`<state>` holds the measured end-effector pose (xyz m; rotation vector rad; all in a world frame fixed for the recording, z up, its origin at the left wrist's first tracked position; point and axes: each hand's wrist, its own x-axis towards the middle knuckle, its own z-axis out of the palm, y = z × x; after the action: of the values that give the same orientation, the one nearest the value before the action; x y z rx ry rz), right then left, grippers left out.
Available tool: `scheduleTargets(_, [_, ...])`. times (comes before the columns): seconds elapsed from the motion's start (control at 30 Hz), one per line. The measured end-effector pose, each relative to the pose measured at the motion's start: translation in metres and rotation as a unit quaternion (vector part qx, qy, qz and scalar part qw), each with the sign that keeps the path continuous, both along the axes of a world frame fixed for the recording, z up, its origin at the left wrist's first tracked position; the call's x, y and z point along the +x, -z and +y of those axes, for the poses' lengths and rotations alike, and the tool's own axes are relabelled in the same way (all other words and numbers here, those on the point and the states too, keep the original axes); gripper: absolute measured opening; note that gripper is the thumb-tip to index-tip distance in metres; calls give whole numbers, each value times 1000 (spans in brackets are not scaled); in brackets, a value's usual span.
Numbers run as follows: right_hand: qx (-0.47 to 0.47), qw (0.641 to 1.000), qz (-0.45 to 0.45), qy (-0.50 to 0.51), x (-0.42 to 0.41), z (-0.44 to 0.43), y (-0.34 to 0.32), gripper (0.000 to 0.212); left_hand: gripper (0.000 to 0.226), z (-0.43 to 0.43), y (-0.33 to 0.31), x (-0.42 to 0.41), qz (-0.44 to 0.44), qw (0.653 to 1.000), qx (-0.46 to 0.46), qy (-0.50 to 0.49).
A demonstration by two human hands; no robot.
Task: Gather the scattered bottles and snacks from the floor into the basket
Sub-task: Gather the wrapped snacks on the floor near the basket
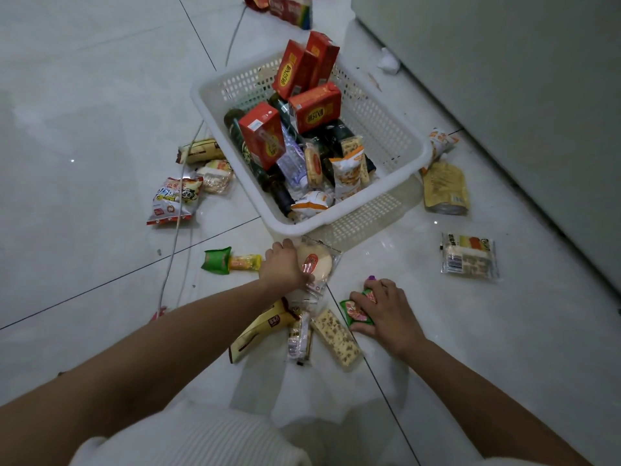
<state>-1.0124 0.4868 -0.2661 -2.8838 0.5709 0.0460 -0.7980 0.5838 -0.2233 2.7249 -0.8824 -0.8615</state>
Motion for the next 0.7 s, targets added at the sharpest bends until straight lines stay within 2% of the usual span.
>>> scheduleTargets(0.17, [-21, 999, 16, -31, -7, 3, -3, 46, 74, 4, 1, 1, 85, 995, -5, -50])
scheduleTargets(0.3, [-9, 999, 44, -15, -9, 13, -4, 61, 68, 8, -2, -2, 130, 987, -42, -81])
scheduleTargets(0.47, [22, 999, 46, 13, -12, 17, -4, 60, 60, 8, -16, -8, 193, 975, -73, -85])
scheduleTargets(0.6, [116, 985, 25, 122, -14, 11, -17, 40, 58, 10, -35, -7, 314, 941, -96, -80])
scheduleTargets(0.7, [105, 978, -27, 179, -14, -14, -40, 36, 45, 6, -65, 4, 390, 916, -93, 8])
